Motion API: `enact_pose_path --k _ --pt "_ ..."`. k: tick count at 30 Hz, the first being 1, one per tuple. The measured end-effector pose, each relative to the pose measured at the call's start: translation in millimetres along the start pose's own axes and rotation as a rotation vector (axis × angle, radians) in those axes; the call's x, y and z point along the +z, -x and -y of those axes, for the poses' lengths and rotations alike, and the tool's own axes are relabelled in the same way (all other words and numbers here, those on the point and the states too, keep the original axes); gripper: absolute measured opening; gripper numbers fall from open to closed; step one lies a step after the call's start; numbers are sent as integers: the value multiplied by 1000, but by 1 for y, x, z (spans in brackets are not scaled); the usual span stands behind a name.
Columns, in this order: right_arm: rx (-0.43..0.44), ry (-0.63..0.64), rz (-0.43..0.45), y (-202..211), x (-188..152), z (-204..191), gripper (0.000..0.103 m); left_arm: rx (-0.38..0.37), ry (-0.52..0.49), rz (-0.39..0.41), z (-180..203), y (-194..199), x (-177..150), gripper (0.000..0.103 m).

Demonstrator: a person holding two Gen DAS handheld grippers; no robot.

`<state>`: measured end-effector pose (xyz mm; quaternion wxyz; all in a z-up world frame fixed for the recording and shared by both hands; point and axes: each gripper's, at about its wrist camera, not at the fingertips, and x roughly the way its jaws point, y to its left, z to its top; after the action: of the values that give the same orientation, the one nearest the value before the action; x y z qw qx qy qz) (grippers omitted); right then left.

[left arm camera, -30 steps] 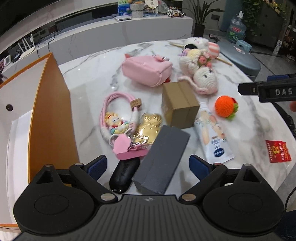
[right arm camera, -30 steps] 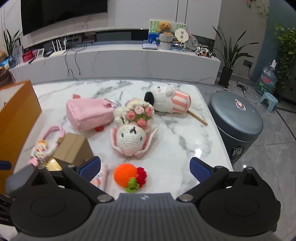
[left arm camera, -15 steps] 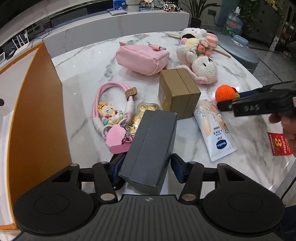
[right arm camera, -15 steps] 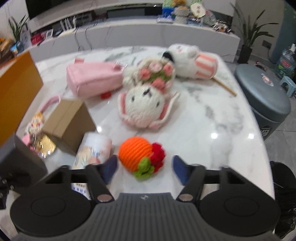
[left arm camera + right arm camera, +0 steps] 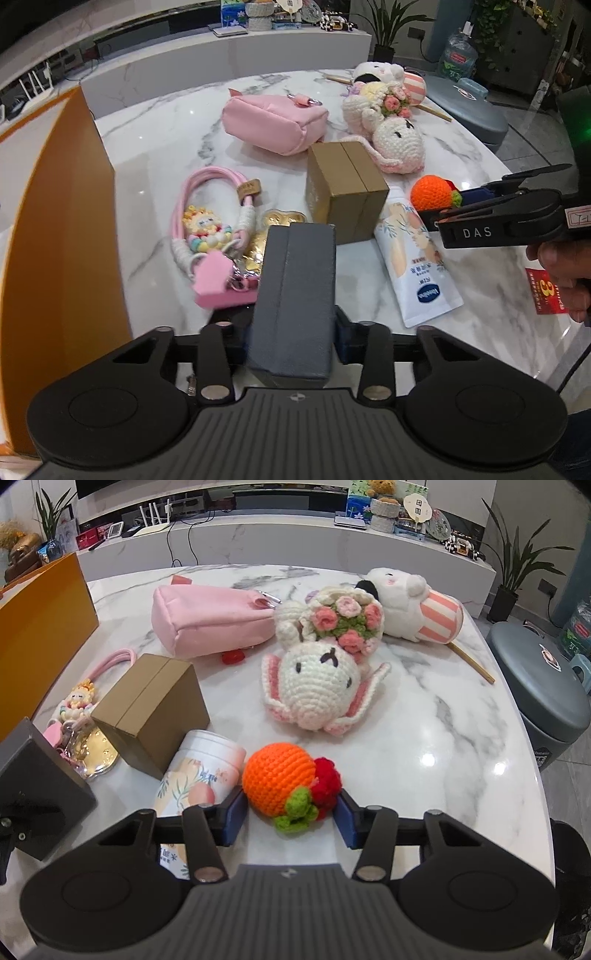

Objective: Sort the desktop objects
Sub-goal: 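Grasp grey glasses case with left tool while right tool grasps orange crocheted ball, then carry grey case with left tool while right tool carries orange ball toward white box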

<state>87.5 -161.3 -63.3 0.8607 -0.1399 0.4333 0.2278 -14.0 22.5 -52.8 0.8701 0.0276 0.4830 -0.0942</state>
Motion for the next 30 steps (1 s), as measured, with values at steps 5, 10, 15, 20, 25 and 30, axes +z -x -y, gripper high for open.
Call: enact_pose_path --k 5,10,15,20,25,30 --pt "3 7 -3 1 -1 0 52 17 44 17 1 0 -2 39" --pt "6 9 -1 4 -2 0 52 18 57 18 0 0 0 39" --pt "13 9 15 11 1 1 52 17 57 30 0 5 3 39" --pt "21 11 29 20 2 2 52 7 60 38 1 12 5 39" --pt "18 8 36 25 2 5 52 0 69 54 0 19 9 39" --pt "14 -2 48 30 4 9 52 -11 93 77 -5 29 15 39"
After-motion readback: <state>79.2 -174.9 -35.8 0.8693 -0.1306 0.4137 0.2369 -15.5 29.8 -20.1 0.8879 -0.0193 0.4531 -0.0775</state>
